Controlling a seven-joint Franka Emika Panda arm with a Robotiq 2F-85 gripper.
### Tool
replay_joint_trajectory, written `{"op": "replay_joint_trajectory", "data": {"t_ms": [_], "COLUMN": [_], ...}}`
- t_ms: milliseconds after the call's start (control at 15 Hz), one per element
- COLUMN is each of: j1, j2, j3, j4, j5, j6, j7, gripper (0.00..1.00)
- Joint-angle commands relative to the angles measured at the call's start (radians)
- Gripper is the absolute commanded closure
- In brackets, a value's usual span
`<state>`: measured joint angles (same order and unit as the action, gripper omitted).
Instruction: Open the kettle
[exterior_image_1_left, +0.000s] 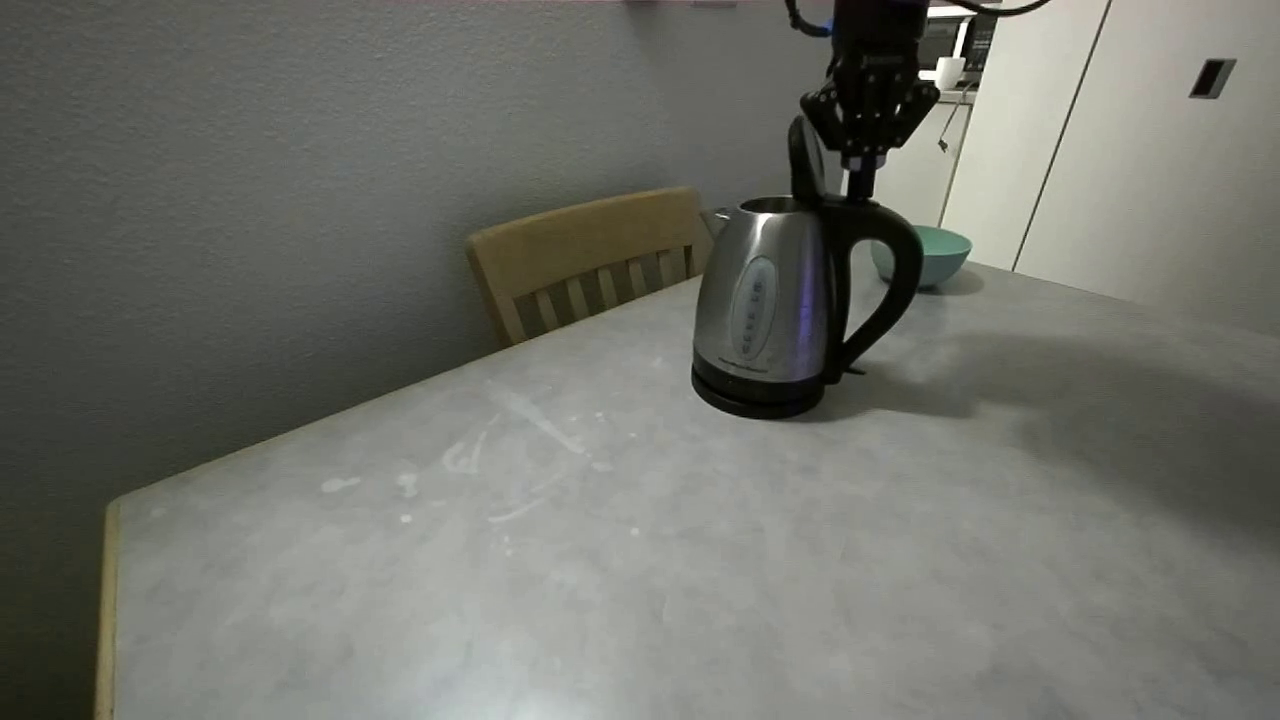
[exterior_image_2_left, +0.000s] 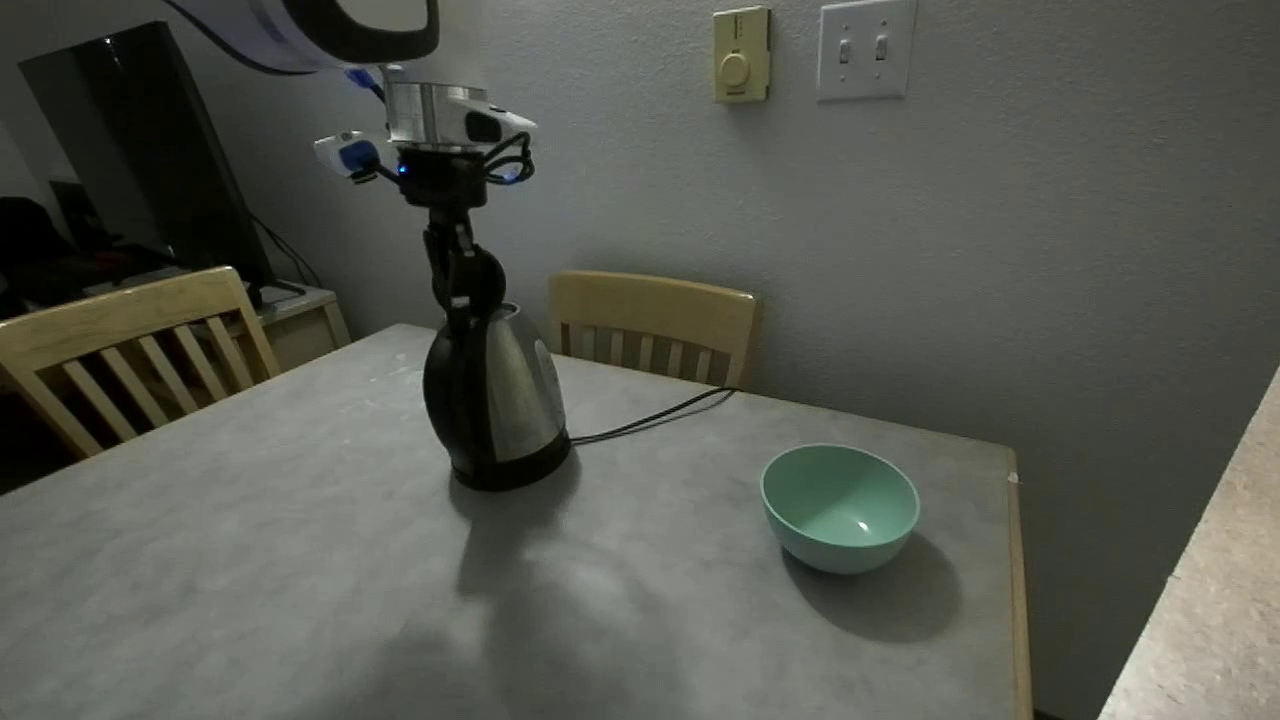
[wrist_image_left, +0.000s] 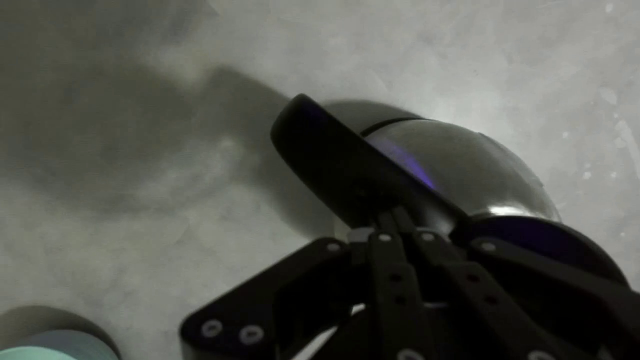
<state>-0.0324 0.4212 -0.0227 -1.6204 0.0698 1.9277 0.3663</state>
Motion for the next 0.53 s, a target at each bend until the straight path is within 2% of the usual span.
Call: {"op": "replay_joint_trajectory", "data": {"t_ms": [0,267,467], "j1": [0.007,0.017,0.051], "j2": [0.169,0.186,0.152], "j3": [-0.019,-0.009,-0.024], "j4": [0.121,0.195,0.195], "j5": [0.020,0.029,-0.031], "j6": [-0.068,-0.148,-0.153], "j7": [0.019,0.005,0.035], "gripper": [1.00,1.00,1.00]}}
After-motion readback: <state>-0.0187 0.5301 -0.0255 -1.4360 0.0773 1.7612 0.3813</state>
